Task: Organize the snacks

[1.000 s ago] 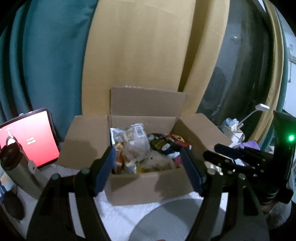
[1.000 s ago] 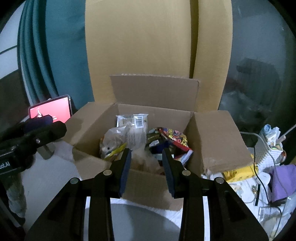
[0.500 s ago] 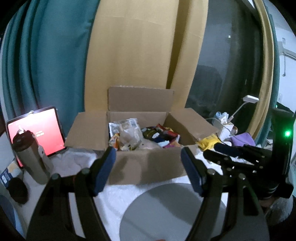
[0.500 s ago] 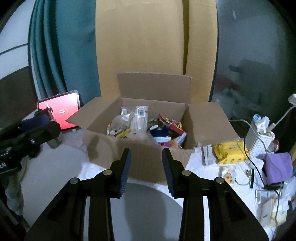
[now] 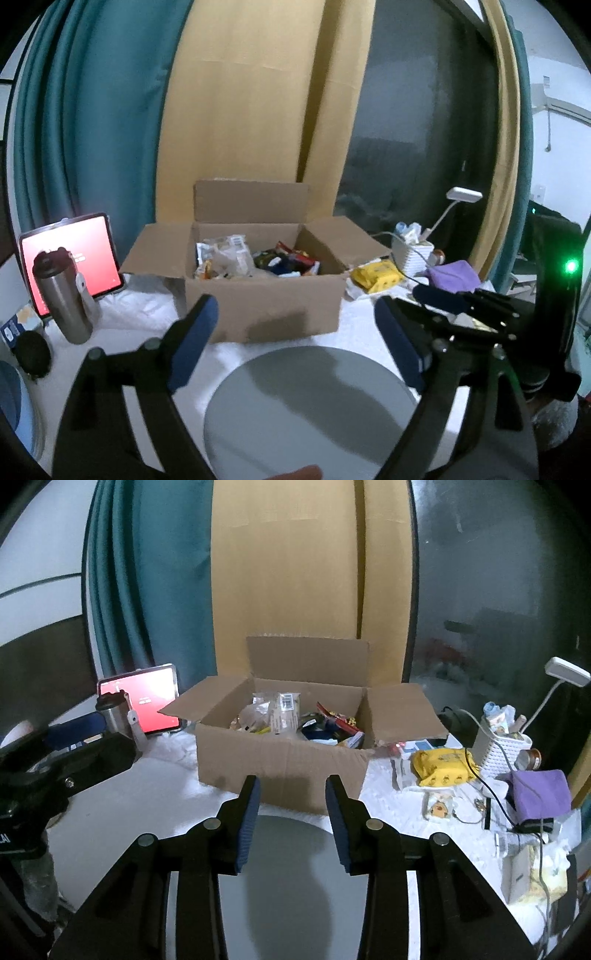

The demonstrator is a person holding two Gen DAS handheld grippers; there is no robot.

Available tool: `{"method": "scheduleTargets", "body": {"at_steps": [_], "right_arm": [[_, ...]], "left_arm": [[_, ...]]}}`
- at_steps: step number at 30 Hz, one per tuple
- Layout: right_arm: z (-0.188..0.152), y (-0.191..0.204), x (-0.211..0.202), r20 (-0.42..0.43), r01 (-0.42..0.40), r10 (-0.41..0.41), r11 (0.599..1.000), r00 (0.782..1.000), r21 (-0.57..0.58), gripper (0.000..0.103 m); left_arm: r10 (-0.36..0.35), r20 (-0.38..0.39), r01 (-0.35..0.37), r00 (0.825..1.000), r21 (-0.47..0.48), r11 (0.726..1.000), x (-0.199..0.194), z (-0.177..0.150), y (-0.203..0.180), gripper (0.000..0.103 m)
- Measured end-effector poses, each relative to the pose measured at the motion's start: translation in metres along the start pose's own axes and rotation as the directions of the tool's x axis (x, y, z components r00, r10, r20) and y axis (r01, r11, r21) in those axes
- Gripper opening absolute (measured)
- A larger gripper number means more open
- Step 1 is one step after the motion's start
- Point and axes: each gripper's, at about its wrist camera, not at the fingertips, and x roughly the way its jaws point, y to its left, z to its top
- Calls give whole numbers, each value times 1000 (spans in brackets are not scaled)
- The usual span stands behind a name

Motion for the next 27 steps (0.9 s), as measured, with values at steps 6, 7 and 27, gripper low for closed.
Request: {"method": "scheduleTargets", "body": {"at_steps": [6, 7, 27], "right_arm": [[-10, 2, -31, 43, 10, -10, 1000, 999, 2, 48], [-11, 2, -36, 51, 12, -12, 1000, 999, 3, 48], [-21, 20, -133, 213, 54, -49, 998, 976, -16, 68]], "left_arm": [[10, 10, -11, 1000, 24, 1000, -22, -10, -15, 88], [10, 19, -11, 1000, 25, 1000, -26, -11, -16, 88], [-2, 164, -3, 986, 29, 1000, -104, -16, -30, 98]]}}
